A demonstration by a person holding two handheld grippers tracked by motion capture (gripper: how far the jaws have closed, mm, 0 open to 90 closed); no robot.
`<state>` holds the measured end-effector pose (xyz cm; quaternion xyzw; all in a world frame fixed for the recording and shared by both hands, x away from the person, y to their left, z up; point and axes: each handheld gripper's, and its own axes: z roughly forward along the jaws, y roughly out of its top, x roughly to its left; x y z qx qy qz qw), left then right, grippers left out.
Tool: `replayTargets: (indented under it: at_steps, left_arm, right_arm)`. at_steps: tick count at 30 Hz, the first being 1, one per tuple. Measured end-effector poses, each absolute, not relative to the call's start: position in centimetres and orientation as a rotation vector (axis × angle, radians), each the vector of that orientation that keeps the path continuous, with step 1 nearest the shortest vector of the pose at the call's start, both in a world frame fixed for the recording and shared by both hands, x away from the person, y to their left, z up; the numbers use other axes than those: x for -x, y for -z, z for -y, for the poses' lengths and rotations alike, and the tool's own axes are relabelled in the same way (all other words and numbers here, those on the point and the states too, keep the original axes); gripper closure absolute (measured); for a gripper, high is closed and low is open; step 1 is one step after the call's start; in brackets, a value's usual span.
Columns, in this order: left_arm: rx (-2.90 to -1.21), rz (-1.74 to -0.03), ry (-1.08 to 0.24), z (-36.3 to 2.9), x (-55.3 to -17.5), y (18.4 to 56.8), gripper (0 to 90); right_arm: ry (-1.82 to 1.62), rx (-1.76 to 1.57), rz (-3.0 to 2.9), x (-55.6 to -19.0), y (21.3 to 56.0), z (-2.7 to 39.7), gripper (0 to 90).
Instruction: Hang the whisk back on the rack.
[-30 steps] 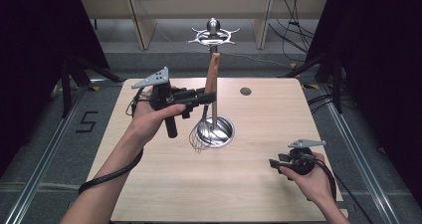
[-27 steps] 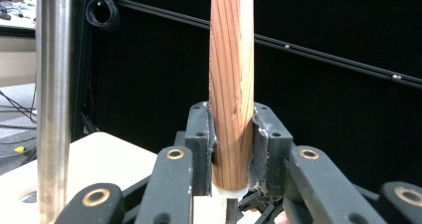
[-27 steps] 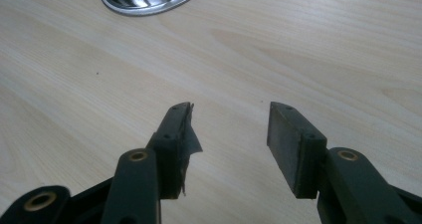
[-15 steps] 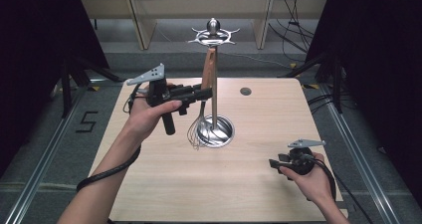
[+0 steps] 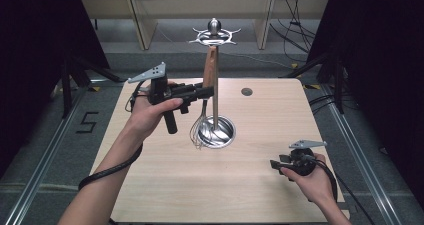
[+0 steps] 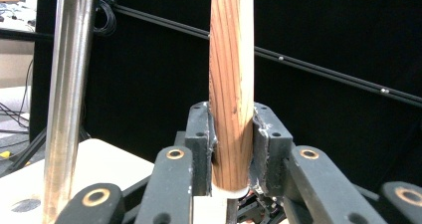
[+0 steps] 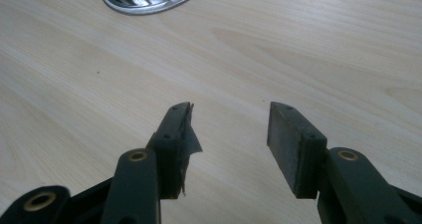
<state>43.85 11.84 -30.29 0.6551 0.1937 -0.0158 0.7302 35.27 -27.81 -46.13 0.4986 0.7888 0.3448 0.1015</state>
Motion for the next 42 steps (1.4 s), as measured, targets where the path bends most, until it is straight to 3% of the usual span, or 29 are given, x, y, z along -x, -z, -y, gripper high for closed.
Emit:
replayTargets:
  at_steps: [42]
  left_arm:
    - [-1.337,-0.49,0.15,-12.4,-45.2,31.7,69.4]
  right_arm:
    - [-1.02,-1.48,-2.332,-35.3,46.2,27.8,52.8]
